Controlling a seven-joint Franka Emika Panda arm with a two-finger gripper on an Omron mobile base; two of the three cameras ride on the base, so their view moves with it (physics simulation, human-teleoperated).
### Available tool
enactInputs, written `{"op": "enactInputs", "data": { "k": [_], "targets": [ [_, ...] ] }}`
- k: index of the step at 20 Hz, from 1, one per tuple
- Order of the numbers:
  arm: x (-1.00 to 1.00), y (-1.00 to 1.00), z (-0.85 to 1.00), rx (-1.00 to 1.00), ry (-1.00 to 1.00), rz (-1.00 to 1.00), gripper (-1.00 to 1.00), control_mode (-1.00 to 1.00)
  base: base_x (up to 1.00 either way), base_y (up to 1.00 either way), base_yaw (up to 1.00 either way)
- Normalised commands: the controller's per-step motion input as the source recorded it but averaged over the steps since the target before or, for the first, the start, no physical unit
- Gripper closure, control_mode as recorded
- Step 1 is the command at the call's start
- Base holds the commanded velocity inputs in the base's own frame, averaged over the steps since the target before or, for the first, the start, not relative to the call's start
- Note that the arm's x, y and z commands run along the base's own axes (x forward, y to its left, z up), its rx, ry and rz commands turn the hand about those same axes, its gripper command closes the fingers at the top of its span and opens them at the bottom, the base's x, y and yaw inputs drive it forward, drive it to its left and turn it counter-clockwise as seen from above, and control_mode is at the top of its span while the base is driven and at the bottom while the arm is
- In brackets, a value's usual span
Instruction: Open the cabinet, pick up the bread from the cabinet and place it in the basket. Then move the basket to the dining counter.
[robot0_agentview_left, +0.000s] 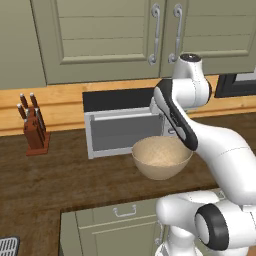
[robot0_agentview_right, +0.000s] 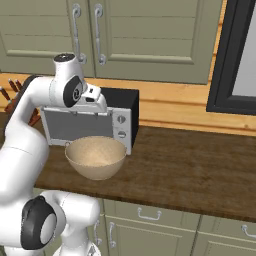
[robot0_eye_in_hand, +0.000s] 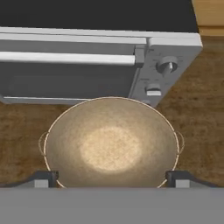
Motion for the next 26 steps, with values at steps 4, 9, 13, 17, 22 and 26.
{"op": "enactInputs", "data": {
  "k": [4, 9, 13, 17, 22, 26],
  "targets": [
    [0.00, 0.00, 0.81, -0.13, -0.60, -0.08, -1.00, -1.00, 0.00, 0.00, 0.00],
    [0.06, 0.00, 0.86, -0.08, -0.51, -0.12, -1.00, -1.00, 0.00, 0.00, 0.00],
    [0.32, -0.14, 0.86, 0.00, -0.23, -0.06, -1.00, -1.00, 0.00, 0.00, 0.00],
    [0.24, -0.32, 0.73, 0.15, -0.14, -0.03, -1.00, -1.00, 0.00, 0.00, 0.00],
    [0.17, -0.18, 0.77, 0.19, -0.11, 0.00, -1.00, -1.00, 0.00, 0.00, 0.00],
    [0.55, 0.07, 0.40, 0.02, -0.13, 0.02, -1.00, -1.00, 0.00, 0.00, 0.00]
  ]
}}
